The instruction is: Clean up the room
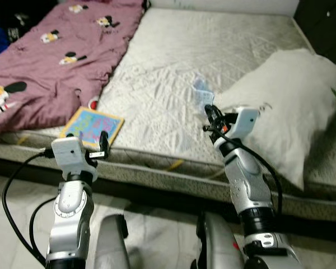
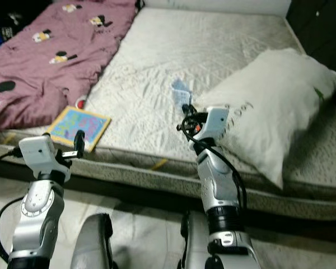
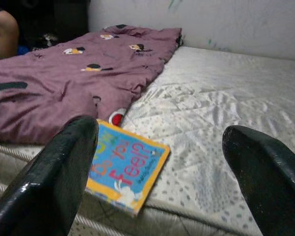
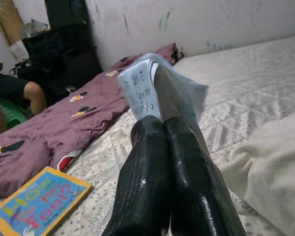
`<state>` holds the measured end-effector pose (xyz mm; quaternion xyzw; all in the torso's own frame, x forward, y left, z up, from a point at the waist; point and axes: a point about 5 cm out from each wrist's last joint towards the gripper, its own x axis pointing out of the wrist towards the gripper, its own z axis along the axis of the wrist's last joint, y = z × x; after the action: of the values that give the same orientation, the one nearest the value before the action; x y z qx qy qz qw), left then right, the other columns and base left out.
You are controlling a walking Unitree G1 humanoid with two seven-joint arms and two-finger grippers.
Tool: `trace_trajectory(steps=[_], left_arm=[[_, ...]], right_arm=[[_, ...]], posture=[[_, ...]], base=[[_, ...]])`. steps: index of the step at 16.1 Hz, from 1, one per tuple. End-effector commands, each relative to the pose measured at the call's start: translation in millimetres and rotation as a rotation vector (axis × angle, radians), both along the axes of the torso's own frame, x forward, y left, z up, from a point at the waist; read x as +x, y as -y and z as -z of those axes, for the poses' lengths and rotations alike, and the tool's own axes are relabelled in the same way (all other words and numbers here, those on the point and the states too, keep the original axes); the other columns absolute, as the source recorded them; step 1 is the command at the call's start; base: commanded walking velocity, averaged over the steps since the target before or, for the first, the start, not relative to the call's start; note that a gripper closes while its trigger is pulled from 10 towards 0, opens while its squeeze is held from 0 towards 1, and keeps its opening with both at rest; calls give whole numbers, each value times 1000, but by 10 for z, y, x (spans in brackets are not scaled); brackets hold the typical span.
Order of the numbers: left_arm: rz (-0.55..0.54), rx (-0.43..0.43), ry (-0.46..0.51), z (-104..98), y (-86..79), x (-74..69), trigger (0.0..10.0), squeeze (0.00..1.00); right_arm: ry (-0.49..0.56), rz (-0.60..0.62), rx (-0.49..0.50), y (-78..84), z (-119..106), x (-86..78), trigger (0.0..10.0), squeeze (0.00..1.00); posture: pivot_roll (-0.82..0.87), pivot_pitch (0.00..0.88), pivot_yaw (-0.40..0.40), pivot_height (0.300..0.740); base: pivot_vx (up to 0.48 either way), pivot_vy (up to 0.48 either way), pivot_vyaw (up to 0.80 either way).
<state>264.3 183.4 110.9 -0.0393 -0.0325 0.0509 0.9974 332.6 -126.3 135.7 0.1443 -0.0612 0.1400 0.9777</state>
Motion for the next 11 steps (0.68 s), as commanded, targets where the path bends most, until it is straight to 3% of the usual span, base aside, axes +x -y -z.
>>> trace_trajectory(steps=[1, 8, 11], left_arm=[[18, 10, -1, -3, 13, 18, 10000, 0], [-4, 30, 15, -24, 35, 68, 10000, 0], [11, 31, 40, -82, 39, 105, 10000, 0]], right_arm=[[1, -2, -4, -20, -12, -9, 10000, 0], [-26, 42, -34, 72, -4, -18, 10000, 0], [-4, 28, -59, 61, -1, -35, 10000, 0]], posture=[[19, 0, 19, 662], [11, 0, 13, 740], [13, 0, 8, 740]], base=[[0, 0, 0], [0, 0, 0], [0, 0, 0]])
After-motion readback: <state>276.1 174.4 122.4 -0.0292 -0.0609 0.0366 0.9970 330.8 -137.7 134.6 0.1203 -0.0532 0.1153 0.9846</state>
